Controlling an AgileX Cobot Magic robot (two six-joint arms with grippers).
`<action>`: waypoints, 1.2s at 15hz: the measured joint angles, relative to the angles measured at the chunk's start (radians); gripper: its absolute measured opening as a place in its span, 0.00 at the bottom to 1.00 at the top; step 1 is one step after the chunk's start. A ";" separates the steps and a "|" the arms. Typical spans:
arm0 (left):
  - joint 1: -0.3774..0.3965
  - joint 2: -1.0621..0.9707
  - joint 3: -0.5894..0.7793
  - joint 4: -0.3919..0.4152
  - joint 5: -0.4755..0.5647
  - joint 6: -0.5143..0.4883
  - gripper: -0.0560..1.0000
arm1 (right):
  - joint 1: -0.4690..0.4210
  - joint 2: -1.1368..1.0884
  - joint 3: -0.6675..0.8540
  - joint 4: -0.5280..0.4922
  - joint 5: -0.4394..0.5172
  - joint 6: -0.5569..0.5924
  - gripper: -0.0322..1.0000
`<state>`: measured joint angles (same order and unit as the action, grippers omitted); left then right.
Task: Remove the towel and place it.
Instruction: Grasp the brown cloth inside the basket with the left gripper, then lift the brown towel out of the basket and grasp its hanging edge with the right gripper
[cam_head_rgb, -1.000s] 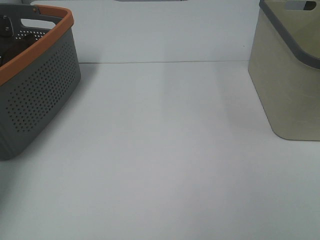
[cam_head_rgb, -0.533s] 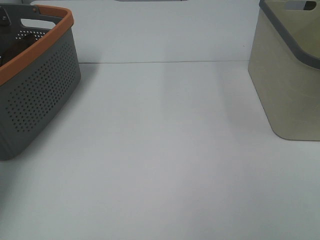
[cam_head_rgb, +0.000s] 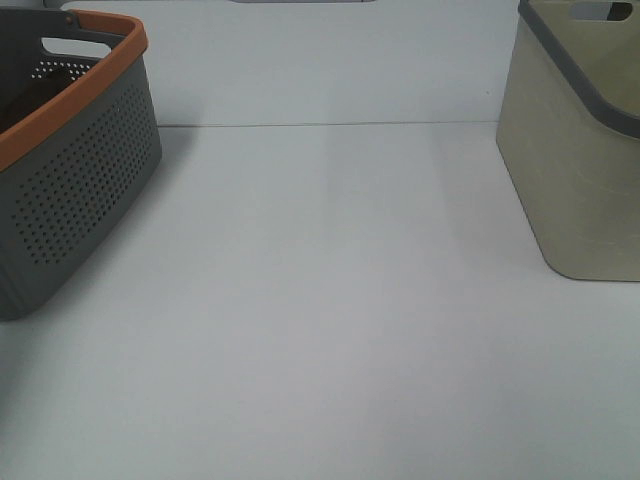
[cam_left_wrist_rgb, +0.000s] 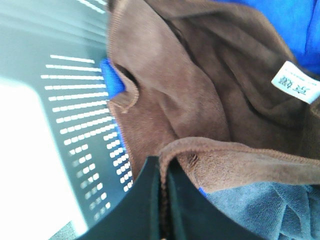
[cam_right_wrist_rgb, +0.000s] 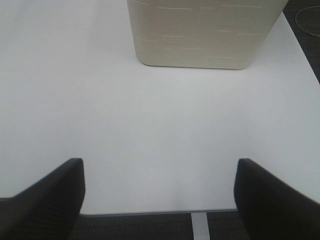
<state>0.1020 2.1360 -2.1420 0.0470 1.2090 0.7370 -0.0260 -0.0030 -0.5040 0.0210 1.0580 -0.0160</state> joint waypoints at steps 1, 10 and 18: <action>0.000 -0.012 -0.003 0.004 0.003 -0.007 0.05 | 0.000 0.000 0.000 0.000 0.000 0.000 0.81; 0.000 -0.239 -0.003 -0.118 0.008 -0.060 0.05 | 0.000 0.000 0.000 0.000 0.000 0.000 0.81; -0.004 -0.508 -0.013 -0.443 -0.047 0.200 0.05 | 0.000 0.000 -0.004 0.004 -0.011 0.000 0.81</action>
<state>0.0980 1.6280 -2.1550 -0.3960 1.1620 0.9370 -0.0260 -0.0030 -0.5080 0.0250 1.0470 -0.0160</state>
